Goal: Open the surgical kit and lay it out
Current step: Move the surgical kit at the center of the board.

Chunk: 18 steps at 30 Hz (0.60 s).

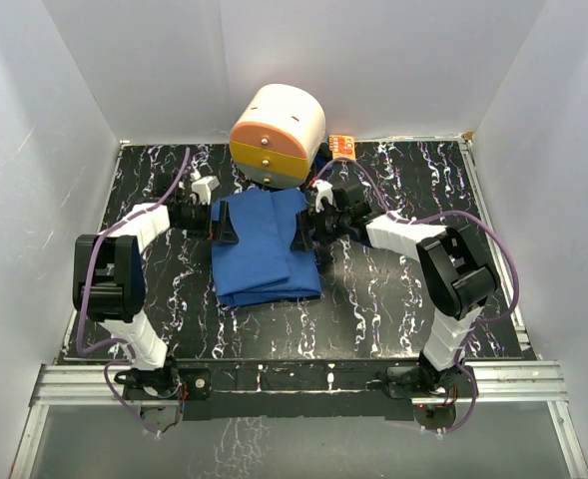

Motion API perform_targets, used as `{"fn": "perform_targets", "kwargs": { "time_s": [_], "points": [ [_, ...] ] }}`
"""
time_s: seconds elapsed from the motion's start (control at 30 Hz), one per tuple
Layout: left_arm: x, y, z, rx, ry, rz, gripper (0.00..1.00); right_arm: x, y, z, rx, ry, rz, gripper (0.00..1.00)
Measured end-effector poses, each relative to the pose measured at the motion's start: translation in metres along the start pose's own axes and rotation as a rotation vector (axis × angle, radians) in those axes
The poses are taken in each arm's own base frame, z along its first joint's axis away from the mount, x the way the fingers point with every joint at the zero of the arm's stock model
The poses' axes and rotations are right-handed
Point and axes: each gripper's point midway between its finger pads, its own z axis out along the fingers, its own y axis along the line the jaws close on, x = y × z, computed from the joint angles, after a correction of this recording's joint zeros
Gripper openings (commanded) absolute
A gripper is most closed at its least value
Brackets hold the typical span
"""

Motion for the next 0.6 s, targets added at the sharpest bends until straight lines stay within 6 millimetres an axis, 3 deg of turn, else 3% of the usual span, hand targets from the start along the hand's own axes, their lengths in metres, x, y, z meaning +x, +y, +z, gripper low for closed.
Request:
{"fn": "perform_targets", "kwargs": {
  "time_s": [0.27, 0.5, 0.6],
  "points": [
    [0.004, -0.015, 0.015, 0.029, 0.028, 0.100, 0.98, 0.017, 0.007, 0.001, -0.073, 0.032, -0.022, 0.84],
    [0.004, -0.043, 0.035, 0.088, 0.058, 0.170, 0.99, 0.048, 0.006, -0.032, -0.035, 0.054, -0.060, 0.85],
    [0.003, -0.050, 0.040, 0.102, 0.063, 0.177, 0.99, 0.050, -0.001, -0.041, -0.009, 0.058, -0.060, 0.86]
  ]
}}
